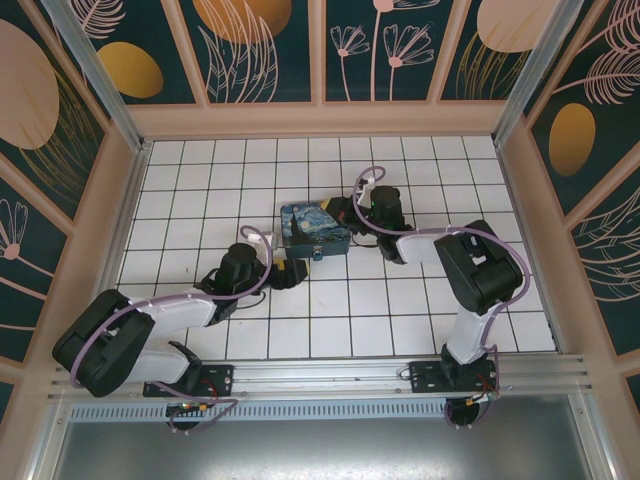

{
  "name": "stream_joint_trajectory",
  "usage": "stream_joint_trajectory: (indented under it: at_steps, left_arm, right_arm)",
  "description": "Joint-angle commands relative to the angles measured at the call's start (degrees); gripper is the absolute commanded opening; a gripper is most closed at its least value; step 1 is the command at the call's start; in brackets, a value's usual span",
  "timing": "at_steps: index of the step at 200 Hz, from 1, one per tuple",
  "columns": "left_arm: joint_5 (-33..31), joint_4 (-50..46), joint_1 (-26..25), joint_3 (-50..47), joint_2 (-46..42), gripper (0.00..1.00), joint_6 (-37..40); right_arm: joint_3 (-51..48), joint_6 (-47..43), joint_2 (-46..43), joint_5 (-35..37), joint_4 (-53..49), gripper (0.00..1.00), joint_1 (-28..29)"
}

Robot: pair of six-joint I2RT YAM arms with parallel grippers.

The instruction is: Unlock a padlock with a key

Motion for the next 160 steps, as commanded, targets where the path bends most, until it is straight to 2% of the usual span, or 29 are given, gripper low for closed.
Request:
stream_joint_trajectory:
  at_steps: [1, 69, 160]
  left_arm:
    - [-2.2, 3.8, -0.3, -0.1, -0.1, 0.81, 1.6]
    - [6.6, 10.5, -0.3, 2.7, 9.3, 0.7, 2.7]
    - [3.6, 14.7, -0.3, 6.1, 20.5, 0.65, 5.5]
  right_arm:
    - [-1.0, 1.1, -0.2, 1.3, 3.8, 0.0, 0.5]
    - [-2.0, 0.8, -0.7, 2.5, 3.3, 0.0, 0.8]
    - [-4.2, 1.6, -0.3, 3.4, 4.2, 0.0, 1.1]
